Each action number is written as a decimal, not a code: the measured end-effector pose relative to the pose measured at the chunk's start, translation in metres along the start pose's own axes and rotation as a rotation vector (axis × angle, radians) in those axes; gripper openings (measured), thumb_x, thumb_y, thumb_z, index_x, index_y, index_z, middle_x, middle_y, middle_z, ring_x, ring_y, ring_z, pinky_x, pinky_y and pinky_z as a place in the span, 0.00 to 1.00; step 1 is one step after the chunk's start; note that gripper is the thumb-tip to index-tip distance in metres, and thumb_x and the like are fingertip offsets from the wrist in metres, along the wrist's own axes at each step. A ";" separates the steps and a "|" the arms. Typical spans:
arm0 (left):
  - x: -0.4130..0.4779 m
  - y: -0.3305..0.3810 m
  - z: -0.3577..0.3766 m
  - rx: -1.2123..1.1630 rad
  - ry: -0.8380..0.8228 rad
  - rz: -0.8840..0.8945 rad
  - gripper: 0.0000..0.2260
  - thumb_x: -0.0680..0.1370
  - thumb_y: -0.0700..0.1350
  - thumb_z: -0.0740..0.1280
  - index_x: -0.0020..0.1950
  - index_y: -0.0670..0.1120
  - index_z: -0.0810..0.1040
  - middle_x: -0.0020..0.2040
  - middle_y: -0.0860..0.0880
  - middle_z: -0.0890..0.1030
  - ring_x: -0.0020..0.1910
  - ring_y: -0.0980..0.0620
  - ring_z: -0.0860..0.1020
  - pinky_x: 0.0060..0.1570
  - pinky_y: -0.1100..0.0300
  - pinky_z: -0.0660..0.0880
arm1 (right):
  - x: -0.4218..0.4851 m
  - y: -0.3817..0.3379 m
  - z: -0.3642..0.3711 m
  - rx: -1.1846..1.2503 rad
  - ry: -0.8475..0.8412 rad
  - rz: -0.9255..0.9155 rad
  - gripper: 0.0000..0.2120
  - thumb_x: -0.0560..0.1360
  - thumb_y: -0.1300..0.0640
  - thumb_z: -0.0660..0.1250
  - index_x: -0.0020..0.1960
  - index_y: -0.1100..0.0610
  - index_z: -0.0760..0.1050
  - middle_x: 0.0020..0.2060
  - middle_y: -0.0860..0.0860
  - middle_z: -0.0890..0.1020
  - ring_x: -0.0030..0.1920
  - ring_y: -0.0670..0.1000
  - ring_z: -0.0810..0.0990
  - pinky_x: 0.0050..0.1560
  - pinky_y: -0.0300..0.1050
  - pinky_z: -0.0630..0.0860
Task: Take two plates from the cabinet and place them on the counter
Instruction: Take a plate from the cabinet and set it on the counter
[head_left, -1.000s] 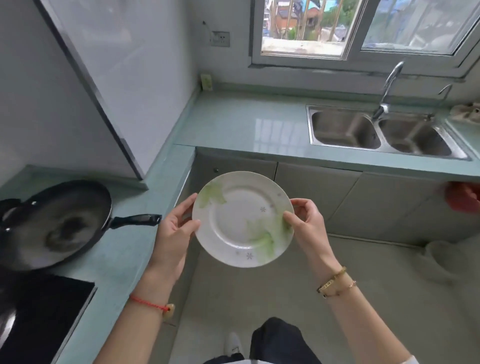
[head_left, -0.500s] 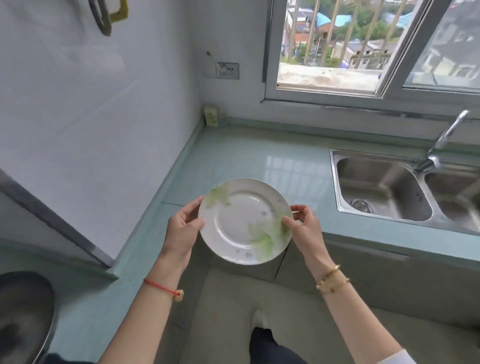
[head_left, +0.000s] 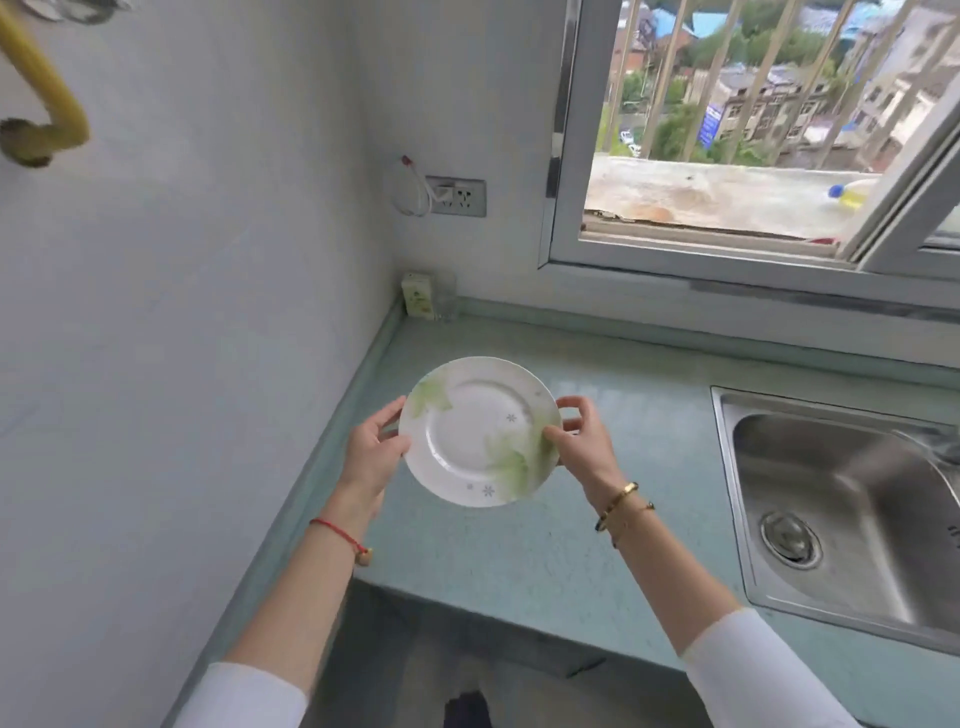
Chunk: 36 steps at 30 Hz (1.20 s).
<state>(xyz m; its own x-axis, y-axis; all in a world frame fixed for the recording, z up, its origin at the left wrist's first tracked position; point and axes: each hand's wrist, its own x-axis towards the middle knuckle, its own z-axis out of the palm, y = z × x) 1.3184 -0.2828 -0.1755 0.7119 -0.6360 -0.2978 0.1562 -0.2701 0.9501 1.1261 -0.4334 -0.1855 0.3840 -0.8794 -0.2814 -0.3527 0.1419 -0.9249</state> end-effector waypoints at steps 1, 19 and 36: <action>0.021 0.001 0.002 0.017 -0.003 -0.011 0.30 0.73 0.24 0.60 0.74 0.41 0.71 0.57 0.52 0.82 0.56 0.48 0.80 0.66 0.48 0.75 | 0.019 -0.002 0.007 0.006 0.002 0.009 0.16 0.73 0.64 0.63 0.59 0.52 0.71 0.42 0.51 0.77 0.41 0.51 0.78 0.46 0.54 0.81; 0.290 -0.034 0.037 0.249 -0.049 -0.136 0.35 0.72 0.24 0.61 0.77 0.48 0.68 0.74 0.46 0.73 0.71 0.48 0.72 0.68 0.47 0.74 | 0.254 0.032 0.111 -0.222 0.067 0.186 0.28 0.70 0.72 0.58 0.69 0.59 0.70 0.48 0.56 0.74 0.46 0.55 0.73 0.47 0.47 0.74; 0.319 -0.059 0.045 0.409 -0.126 -0.153 0.34 0.74 0.26 0.58 0.77 0.51 0.67 0.76 0.49 0.70 0.73 0.45 0.70 0.72 0.46 0.69 | 0.282 0.054 0.126 -0.384 0.090 0.210 0.29 0.68 0.72 0.61 0.68 0.58 0.70 0.57 0.61 0.75 0.47 0.53 0.72 0.46 0.43 0.69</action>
<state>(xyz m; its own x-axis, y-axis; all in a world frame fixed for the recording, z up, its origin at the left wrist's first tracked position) 1.5052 -0.5022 -0.3304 0.6092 -0.6424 -0.4649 -0.0486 -0.6154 0.7867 1.3229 -0.6161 -0.3469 0.2008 -0.8878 -0.4141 -0.7129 0.1575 -0.6833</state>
